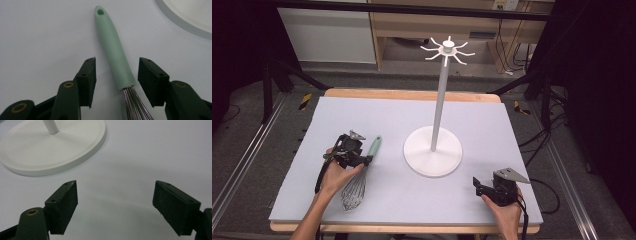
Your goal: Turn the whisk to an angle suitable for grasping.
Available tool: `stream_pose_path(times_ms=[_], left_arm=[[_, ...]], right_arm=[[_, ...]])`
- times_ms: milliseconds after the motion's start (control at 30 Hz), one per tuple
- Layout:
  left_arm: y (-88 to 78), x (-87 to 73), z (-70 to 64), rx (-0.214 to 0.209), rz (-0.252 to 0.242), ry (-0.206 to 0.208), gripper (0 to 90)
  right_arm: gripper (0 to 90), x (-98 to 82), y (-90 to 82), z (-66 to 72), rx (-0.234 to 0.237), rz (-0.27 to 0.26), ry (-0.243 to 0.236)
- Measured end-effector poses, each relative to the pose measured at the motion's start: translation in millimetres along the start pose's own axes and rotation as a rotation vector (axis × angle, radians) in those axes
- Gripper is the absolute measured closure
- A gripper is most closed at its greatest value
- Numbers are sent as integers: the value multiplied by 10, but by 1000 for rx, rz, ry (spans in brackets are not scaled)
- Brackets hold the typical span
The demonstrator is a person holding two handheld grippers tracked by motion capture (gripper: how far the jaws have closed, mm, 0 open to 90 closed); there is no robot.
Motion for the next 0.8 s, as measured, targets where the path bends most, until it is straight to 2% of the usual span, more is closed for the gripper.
stream_pose_path(times_ms=[300, 533, 800], left_arm=[[89, -23, -35, -26, 40, -13, 523], [177, -13, -66, -20, 86, -14, 559], [225, 3, -81, -36, 115, -55, 618]], right_arm=[[237, -2, 6, -5, 6, 4, -7], [254, -9, 9, 2, 8, 15, -8], [267, -11, 8, 3, 13, 18, -8]])
Point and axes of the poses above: each handheld gripper's, and its own axes: y roughly forward along the jaws, x roughly out of its top, z roughly to its left, the point moved 4 cm from there along y, roughly forward along the jaws, and after that the axes turned 12 degrees about y, right-handed, at the moved point
